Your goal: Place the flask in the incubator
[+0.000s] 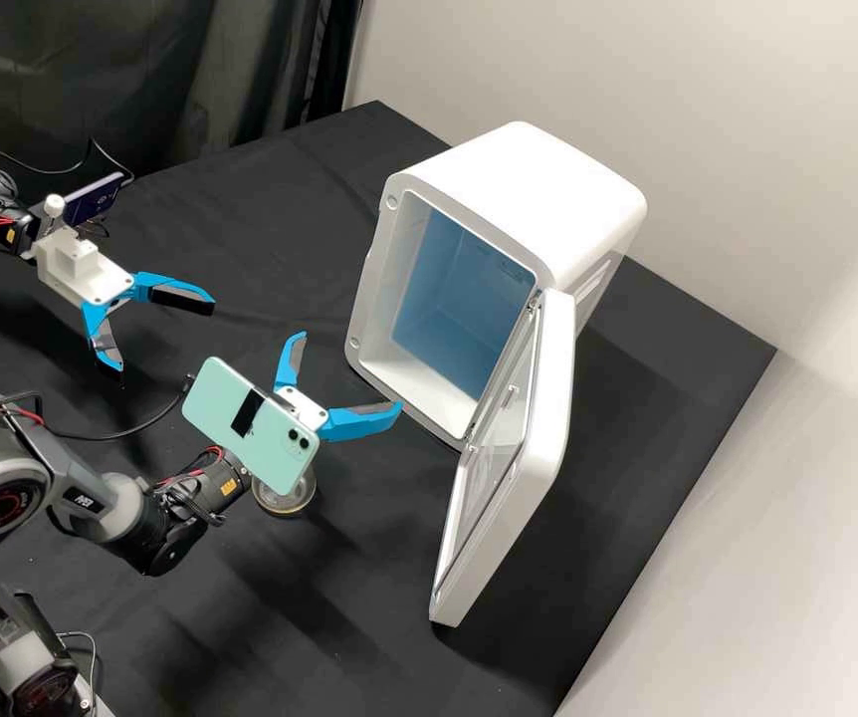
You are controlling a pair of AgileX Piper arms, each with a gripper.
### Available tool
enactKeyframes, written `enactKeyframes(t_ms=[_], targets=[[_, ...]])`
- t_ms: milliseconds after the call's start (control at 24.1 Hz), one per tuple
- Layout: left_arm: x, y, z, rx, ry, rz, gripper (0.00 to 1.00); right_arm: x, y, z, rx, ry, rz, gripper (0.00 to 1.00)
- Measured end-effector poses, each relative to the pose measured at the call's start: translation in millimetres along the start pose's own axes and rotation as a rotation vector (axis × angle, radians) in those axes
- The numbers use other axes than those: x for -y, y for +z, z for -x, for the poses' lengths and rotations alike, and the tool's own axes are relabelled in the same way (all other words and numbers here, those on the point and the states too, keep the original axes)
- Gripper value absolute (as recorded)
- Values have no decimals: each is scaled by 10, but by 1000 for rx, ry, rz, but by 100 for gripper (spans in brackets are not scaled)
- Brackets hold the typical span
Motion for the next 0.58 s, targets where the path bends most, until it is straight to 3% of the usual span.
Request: enactKeyframes(t_ms=[373,498,581], targets=[[-4,13,-10,3,2,1,100,63,14,223,7,-35,14,100],[2,22,-15,6,0,2,100,136,51,321,30,-71,11,100],[2,21,-15,5,1,3,100,187,50,361,29,-96,31,100]])
